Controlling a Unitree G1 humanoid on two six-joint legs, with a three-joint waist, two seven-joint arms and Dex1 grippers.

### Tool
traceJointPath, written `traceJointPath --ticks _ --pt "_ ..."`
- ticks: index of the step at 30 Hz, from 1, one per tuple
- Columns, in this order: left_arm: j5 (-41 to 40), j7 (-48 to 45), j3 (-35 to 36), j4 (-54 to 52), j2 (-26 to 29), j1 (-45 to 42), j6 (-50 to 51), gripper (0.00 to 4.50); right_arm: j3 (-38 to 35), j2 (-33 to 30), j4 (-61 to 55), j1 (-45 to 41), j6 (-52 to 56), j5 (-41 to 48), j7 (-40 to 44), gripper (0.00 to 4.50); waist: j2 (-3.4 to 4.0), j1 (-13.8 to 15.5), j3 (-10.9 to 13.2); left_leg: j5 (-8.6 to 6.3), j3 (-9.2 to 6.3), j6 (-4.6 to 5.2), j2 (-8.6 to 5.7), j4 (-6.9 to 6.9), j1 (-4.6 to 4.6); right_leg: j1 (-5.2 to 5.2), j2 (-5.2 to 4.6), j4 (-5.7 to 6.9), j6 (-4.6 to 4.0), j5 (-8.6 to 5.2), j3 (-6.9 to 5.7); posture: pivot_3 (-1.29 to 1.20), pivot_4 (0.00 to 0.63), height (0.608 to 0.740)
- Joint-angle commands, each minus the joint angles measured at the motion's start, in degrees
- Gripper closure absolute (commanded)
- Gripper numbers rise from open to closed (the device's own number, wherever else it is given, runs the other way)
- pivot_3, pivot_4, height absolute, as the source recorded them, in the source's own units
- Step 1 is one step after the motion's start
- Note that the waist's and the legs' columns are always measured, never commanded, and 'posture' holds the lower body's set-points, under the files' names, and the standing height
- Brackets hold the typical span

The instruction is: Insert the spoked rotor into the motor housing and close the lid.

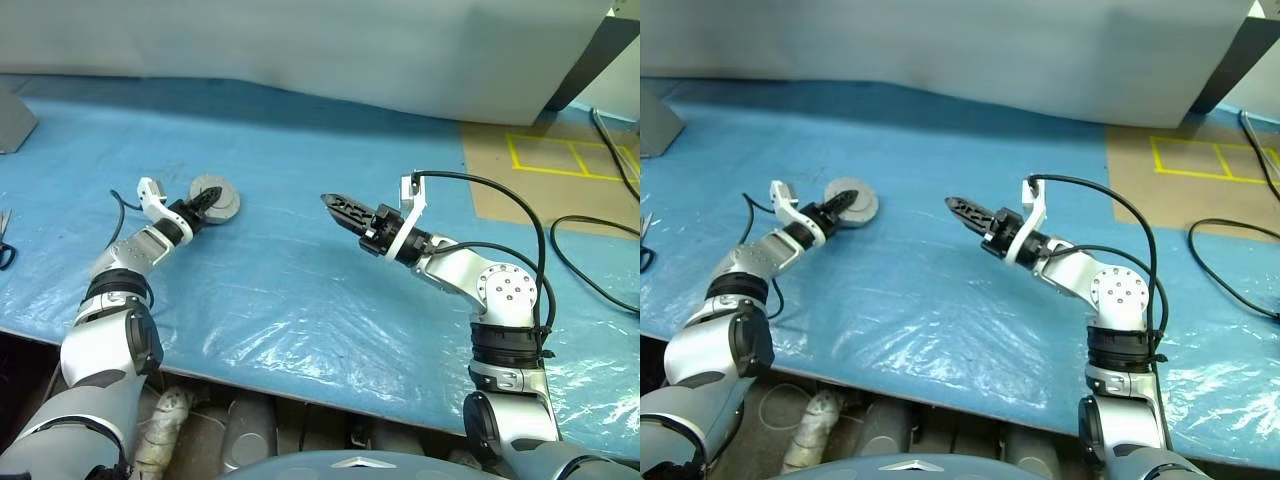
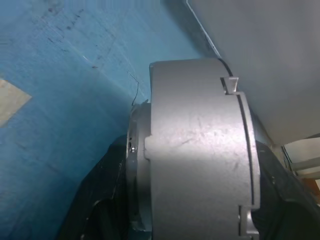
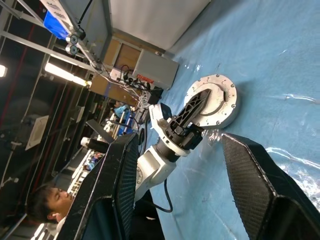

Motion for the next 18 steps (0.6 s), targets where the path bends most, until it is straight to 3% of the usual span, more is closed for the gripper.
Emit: traceJointPath --ticks 1,5,14,18 --pt "2.1 1.64 0.62 1.57 1.93 -0.56 -3.84 1.39 0.08 0.07 -0.79 -0.65 -0.24 0.03 0.83 1.77 0.0 -0.23 0.0 0.0 0.0 0.0 0.0 -0.01 0.14 0.14 0.0 -0.01 0.0 0.0 0.01 0.0 0.15 0.74" --pt "4.82 5.16 0.4 3.98 3.18 0.15 -6.71 0.15 0.36 0.0 -0.87 -0.79 -0.17 -0.83 1.68 1.77 0.02 -0.43 -0.01 0.0 0.0 0.0 0.01 -0.04 0.39 0.38 -0.02 -0.07 -0.01 -0.01 0.02 0.0 0.15 0.74" --pt "4.05 10.05 5.98 8.54 11.0 1.45 -12.57 0.15 0.49 0.44 -0.92 -0.88 -0.29 -2.26 2.97 1.77 0.03 -0.69 -0.02 -0.01 0.03 -0.01 0.01 -0.06 0.54 0.43 -0.02 -0.07 -0.01 -0.01 0.08 0.0 0.15 0.74" --pt "4.2 6.52 6.69 8.4 13.91 0.32 -12.78 0.15 0.41 0.45 -1.46 -0.72 -0.58 -3.28 3.26 1.77 0.03 -0.29 -0.02 -0.01 0.03 -0.01 0.02 -0.11 0.48 0.42 -0.03 -0.13 0.0 -0.01 0.04 0.0 0.15 0.74"
